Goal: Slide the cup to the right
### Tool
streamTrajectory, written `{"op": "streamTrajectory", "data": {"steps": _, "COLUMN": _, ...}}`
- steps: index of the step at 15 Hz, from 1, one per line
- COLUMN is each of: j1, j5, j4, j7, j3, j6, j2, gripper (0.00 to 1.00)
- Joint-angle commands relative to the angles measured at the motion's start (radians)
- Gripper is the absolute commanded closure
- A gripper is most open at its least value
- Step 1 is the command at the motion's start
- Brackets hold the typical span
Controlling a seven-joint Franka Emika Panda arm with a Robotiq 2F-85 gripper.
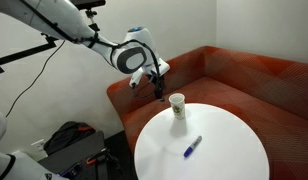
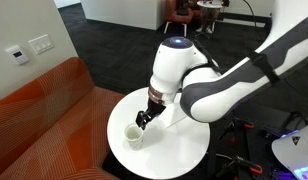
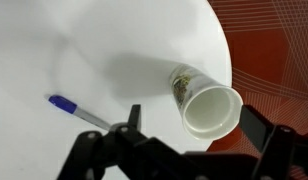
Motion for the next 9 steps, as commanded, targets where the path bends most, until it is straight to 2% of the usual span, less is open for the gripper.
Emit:
{"op": "streamTrajectory", "data": {"steps": 1, "j1": 0.043, "j5": -0.003, "j4": 0.078, "j7": 0.022, "j3": -0.038, "j6": -0.033, "j2": 0.069, "gripper": 0.00}}
{"op": "streamTrajectory", "data": {"steps": 9, "j1": 0.101, "j5": -0.011, "j4": 0.133, "j7": 0.039, "j3": -0.099, "j6": 0.000, "j2": 0.173, "gripper": 0.00}}
